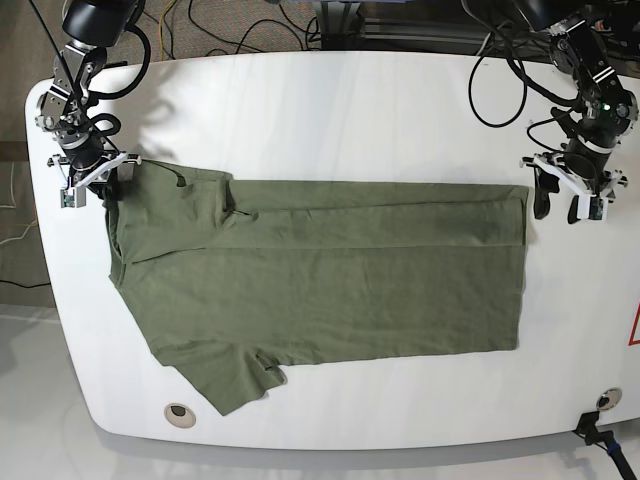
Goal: Fold the T-shirt properly
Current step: 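Regrasp the folded edge with both grippers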
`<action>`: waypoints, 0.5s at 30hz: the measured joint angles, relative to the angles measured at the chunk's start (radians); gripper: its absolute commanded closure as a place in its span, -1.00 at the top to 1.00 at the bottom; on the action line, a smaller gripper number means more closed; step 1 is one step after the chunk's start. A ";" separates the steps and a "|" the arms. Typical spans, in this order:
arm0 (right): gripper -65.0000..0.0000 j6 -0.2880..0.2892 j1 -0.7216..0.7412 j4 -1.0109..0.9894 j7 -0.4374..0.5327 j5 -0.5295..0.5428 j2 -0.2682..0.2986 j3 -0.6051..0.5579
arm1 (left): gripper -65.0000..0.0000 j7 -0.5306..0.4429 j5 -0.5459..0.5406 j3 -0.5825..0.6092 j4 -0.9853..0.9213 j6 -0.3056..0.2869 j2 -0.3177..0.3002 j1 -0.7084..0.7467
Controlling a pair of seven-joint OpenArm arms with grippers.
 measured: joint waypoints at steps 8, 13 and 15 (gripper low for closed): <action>-1.00 0.000 0.000 0.000 0.000 0.000 0.000 0.000 | 0.04 0.000 0.000 0.002 -0.085 -0.002 0.005 0.001; -1.00 0.000 0.000 0.000 0.000 0.000 0.000 0.000 | 0.04 -0.005 -0.003 0.006 -0.111 -0.002 0.004 -0.009; -1.00 0.000 0.000 0.000 0.000 0.000 0.000 0.000 | 0.04 -0.003 -0.004 0.009 -0.146 -0.003 0.005 -0.011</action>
